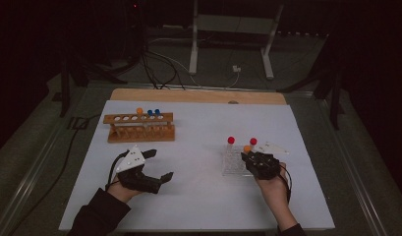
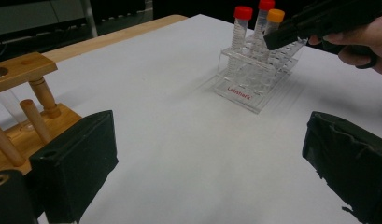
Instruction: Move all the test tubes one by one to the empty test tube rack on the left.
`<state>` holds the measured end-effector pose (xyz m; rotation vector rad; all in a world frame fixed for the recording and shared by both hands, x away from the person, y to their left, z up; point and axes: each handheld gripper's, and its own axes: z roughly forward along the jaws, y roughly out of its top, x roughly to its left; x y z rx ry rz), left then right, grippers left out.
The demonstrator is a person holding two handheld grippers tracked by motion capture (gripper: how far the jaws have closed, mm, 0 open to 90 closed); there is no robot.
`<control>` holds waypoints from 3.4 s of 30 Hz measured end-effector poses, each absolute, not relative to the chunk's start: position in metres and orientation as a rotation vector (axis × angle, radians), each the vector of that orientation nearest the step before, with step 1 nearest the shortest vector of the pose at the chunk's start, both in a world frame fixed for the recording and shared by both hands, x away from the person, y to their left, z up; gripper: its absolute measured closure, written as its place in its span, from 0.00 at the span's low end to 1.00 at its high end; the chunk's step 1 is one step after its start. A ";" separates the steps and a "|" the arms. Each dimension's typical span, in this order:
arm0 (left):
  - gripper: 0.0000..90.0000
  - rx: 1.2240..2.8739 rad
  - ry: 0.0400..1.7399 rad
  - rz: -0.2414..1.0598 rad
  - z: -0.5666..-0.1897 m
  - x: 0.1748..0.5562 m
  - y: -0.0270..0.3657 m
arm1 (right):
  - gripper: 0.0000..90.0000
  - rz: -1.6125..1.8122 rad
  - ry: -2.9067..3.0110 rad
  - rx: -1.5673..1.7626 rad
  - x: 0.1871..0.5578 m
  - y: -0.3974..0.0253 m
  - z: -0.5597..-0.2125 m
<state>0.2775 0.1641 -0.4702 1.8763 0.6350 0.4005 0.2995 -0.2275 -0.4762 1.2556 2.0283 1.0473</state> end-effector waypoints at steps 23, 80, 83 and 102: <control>0.05 1.888 0.607 0.367 -0.466 0.276 0.161 | 0.83 1.140 1.924 1.108 0.267 -0.230 -0.431; 0.44 1.952 0.327 0.236 -0.438 0.260 0.094 | 0.83 1.238 2.354 0.828 0.235 -0.127 -0.460; 0.52 1.960 0.315 0.237 -0.439 0.261 0.089 | 0.83 1.237 2.358 0.826 0.235 -0.127 -0.461; 0.79 2.004 0.277 0.255 -0.444 0.267 0.075 | 0.83 1.243 2.362 0.824 0.234 -0.126 -0.460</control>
